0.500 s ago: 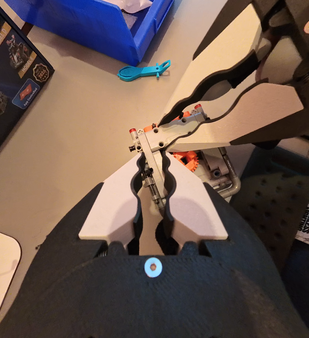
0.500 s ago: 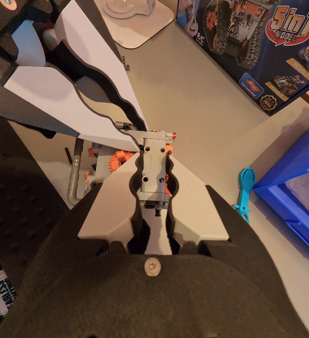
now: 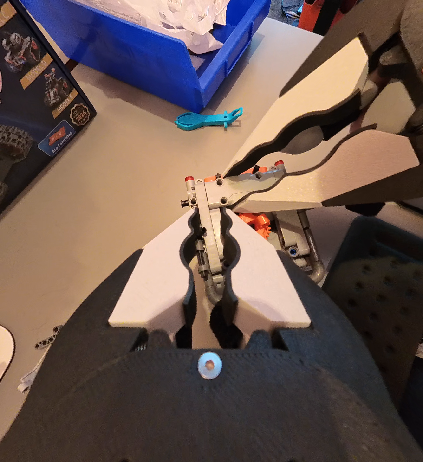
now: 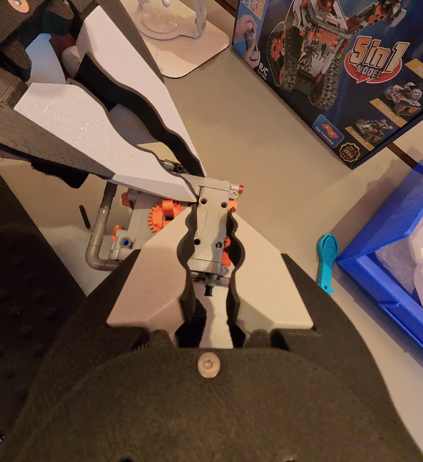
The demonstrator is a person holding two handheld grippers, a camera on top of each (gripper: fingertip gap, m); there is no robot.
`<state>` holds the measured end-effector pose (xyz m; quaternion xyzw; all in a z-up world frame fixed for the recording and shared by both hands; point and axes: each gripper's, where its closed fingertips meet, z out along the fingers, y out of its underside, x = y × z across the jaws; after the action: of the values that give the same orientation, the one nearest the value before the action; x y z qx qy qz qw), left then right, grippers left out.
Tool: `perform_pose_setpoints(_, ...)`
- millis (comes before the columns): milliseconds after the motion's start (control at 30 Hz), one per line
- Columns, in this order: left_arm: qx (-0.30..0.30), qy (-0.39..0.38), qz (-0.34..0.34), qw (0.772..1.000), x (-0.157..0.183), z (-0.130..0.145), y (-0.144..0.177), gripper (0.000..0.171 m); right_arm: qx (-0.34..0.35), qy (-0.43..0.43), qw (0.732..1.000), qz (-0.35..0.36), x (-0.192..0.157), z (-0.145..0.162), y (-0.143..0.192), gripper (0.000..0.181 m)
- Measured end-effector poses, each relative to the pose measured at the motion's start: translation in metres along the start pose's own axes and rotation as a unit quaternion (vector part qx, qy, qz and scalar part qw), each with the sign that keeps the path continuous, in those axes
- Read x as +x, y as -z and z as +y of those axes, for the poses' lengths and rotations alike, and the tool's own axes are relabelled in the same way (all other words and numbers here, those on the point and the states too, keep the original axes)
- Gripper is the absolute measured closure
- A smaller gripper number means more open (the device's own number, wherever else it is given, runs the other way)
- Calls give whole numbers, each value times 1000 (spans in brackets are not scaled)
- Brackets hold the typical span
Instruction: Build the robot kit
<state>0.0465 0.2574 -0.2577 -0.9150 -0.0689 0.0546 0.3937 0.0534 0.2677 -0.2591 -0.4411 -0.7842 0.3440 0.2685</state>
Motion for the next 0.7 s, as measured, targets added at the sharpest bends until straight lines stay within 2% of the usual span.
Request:
perform_pose_setpoints(233, -9, 4, 37, 999, 3, 2, 1, 156, -1, -14, 1000, -22, -2, -2, -1, 160)
perform_pose_setpoints(333, 0, -11, 68, 998, 9, 2, 15, 148, 11, -21, 999, -31, -3, -2, 1, 160)
perform_pose_setpoints(367, 4, 0, 93, 996, 11, 4, 21, 145, 13, -17, 999, -31, -3, -2, 1, 160)
perform_pose_setpoints(433, 15, 37, 98, 994, 2, 9, 29, 141, 15, -14, 999, -42, -6, -2, 1, 160)
perform_pose_setpoints(500, 4, 89, 134, 987, 4, 16, 33, 138, 12, -17, 999, -40, -6, -2, 1, 159)
perform_pose_setpoints(567, -5, 113, 141, 983, 3, 23, 34, 149, 11, -22, 999, -35, -6, -2, 1, 159)
perform_pose_setpoints(700, -3, 137, 159, 978, 7, 25, 34, 157, 8, -19, 999, -39, -9, -2, 1, 159)
